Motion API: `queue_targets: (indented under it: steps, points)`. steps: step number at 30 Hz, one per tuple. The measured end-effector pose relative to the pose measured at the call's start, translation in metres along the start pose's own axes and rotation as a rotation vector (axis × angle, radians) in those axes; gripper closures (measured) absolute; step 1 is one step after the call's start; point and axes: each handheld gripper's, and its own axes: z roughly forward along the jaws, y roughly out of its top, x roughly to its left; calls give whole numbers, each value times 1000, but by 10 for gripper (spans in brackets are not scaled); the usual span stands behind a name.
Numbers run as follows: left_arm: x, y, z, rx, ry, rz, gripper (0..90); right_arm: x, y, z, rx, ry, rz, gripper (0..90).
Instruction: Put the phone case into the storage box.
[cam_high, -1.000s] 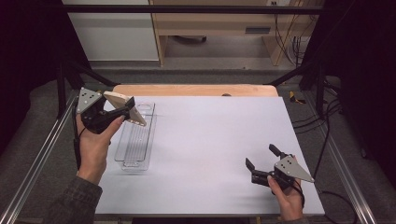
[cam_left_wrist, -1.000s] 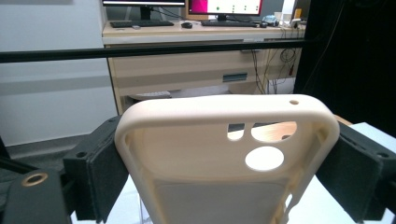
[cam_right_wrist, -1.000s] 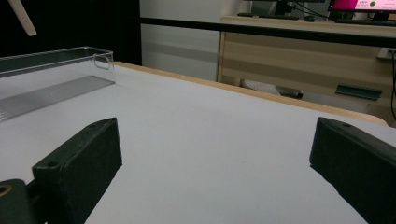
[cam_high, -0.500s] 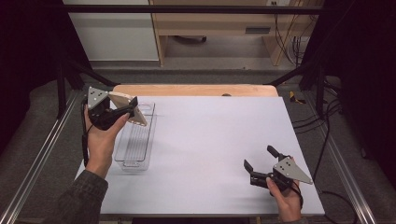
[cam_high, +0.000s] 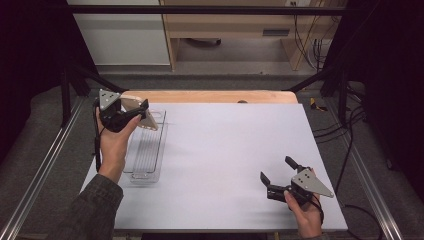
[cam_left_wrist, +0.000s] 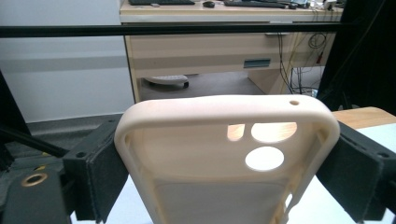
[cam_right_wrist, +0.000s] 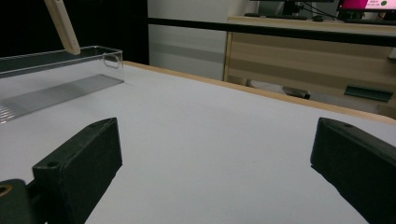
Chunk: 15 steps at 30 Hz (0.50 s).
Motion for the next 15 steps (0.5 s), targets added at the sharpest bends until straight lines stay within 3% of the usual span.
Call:
queue_targets:
  steps: [15]
  points:
    - [2,-9,20,33,19,11,105,0,-1,0,4,-3,10,21]
